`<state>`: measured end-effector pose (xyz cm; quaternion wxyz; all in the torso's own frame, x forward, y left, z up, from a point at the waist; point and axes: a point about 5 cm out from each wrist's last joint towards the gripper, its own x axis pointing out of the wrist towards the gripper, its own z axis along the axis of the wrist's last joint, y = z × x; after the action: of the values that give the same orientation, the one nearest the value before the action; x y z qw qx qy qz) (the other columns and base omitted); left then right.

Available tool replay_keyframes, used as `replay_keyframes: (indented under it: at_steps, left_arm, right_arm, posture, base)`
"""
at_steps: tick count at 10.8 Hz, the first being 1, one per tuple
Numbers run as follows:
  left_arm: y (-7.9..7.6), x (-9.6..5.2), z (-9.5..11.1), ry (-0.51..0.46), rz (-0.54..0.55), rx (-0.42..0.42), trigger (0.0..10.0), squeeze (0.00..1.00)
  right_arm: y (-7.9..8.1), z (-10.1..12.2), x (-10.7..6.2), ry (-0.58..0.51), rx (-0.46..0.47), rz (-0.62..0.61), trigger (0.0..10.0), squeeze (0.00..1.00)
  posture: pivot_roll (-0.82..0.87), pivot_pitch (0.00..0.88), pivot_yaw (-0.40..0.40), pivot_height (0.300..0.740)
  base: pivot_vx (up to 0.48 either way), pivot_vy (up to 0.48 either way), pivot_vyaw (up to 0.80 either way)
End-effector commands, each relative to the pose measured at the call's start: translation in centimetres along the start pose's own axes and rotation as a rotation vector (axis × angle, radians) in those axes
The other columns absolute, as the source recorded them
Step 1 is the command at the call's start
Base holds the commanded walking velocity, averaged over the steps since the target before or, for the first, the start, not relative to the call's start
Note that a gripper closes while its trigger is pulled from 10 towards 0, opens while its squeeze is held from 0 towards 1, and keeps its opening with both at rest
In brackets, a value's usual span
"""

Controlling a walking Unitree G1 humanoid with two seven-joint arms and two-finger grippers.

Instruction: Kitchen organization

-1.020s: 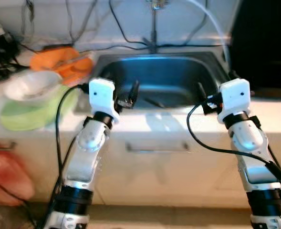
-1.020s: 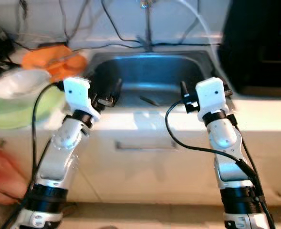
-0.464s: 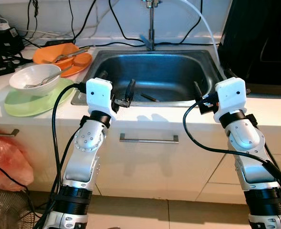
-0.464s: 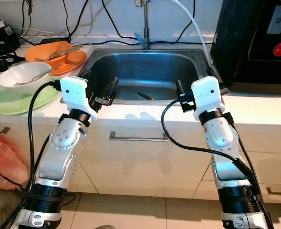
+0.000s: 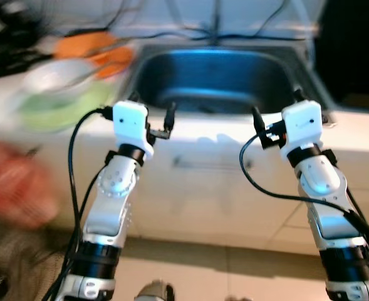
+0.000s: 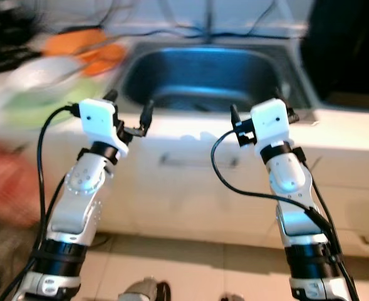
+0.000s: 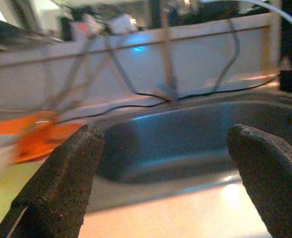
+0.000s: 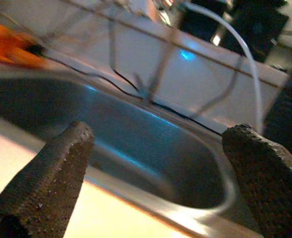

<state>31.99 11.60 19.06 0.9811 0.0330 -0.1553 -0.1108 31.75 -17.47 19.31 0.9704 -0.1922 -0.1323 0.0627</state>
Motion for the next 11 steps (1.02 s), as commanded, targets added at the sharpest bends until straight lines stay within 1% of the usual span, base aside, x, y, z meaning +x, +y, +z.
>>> replay_keyframes:
  at_steps: [1, 2, 3, 4, 6, 7, 10, 11]
  left_arm:
    - [0.2, 0.1, -0.1, 0.005, 0.016, -0.001, 10.0, 0.00]
    - [0.5, 0.0, -0.1, 0.006, 0.019, 0.015, 10.0, 0.00]
    - [0.7, 0.0, -0.2, 0.012, 0.012, -0.002, 10.0, 0.00]
    - [0.9, 0.1, -0.2, 0.012, 0.001, -0.037, 10.0, 0.00]
    - [1.0, 0.1, -0.5, 0.024, 0.001, -0.007, 10.0, 0.00]
    - [1.0, 0.0, -0.8, 0.033, 0.011, -0.010, 10.0, 0.00]
    - [1.4, -0.7, -2.9, 0.111, 0.036, -0.012, 10.0, 0.00]
    - [1.8, -1.1, -4.3, 0.170, 0.058, -0.011, 10.0, 0.00]
  right_arm:
    - [0.0, 0.2, 0.1, -0.006, -0.002, 0.001, 10.0, 1.00]
    - [0.1, 0.2, 0.1, -0.004, -0.001, -0.001, 10.0, 1.00]
    - [0.1, -0.1, -0.1, 0.002, 0.000, -0.003, 10.0, 1.00]
    - [0.2, -0.3, -0.2, 0.010, 0.004, -0.005, 10.0, 1.00]
    - [0.4, -0.3, -0.4, 0.012, 0.010, -0.004, 10.0, 1.00]
    - [0.7, -0.4, -0.5, 0.012, 0.021, 0.004, 10.0, 1.00]
    - [2.4, -1.4, -1.4, 0.040, 0.076, 0.064, 10.0, 1.00]
    - [3.3, -1.8, -1.7, 0.047, 0.100, 0.096, 10.0, 1.00]
  posture:
    - [0.10, 0.000, 0.057, 0.740]
    - [0.10, 0.000, 0.060, 0.740]
    - [0.10, 0.000, 0.062, 0.740]
    - [0.10, 0.000, 0.065, 0.740]
    - [0.10, 0.000, 0.069, 0.740]
    - [0.09, 0.000, 0.069, 0.740]
    - [0.10, 0.000, 0.067, 0.740]
    - [0.10, 0.000, 0.067, 0.740]
  base:
    - [-0.322, 0.000, 0.00]
    - [0.000, 0.000, 0.00]
    - [0.000, 0.000, 0.00]
    - [0.000, 0.000, 0.00]
    - [0.356, 0.000, 0.00]
    - [0.000, 0.000, 0.00]
    - [0.000, 0.000, 0.00]
    - [0.000, 0.000, 0.00]
